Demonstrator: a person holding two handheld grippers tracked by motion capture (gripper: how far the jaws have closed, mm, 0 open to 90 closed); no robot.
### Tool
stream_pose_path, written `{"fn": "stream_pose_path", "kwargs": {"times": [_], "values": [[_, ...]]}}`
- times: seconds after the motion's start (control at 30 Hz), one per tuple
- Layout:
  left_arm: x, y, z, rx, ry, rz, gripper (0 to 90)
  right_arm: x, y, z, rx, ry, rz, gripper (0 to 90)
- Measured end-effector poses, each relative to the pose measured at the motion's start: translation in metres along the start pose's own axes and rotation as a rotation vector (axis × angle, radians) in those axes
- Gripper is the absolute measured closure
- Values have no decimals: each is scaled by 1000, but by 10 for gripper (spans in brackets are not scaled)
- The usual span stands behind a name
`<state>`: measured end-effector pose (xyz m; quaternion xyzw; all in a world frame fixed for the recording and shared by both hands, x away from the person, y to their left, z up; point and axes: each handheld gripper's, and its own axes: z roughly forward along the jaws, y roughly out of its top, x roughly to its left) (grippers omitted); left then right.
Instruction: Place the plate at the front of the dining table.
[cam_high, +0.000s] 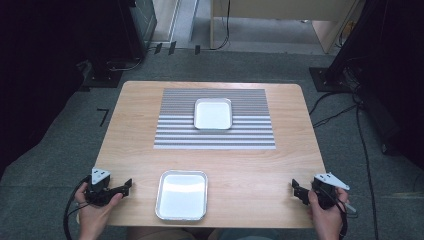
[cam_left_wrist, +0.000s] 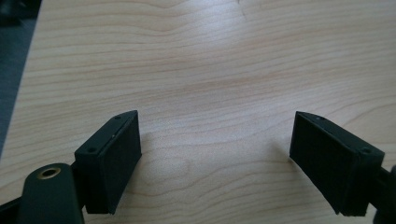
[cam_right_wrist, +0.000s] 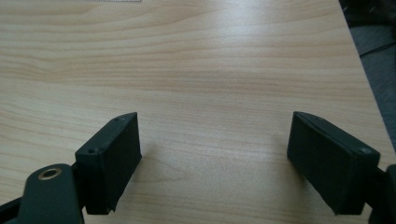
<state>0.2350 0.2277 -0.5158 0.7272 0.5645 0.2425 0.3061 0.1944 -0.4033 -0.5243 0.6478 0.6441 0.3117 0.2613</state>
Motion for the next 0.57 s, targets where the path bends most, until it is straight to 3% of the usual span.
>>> {"fn": "stream_pose_path", "kwargs": {"times": [0.07, 0.57], "values": [[0, -3, 1, -24, -1, -10, 157, 3, 0, 1, 9, -19, -35, 173], [0, -3, 1, -23, 1, -12, 154, 3, 0, 1, 15, -17, -33, 137]]}}
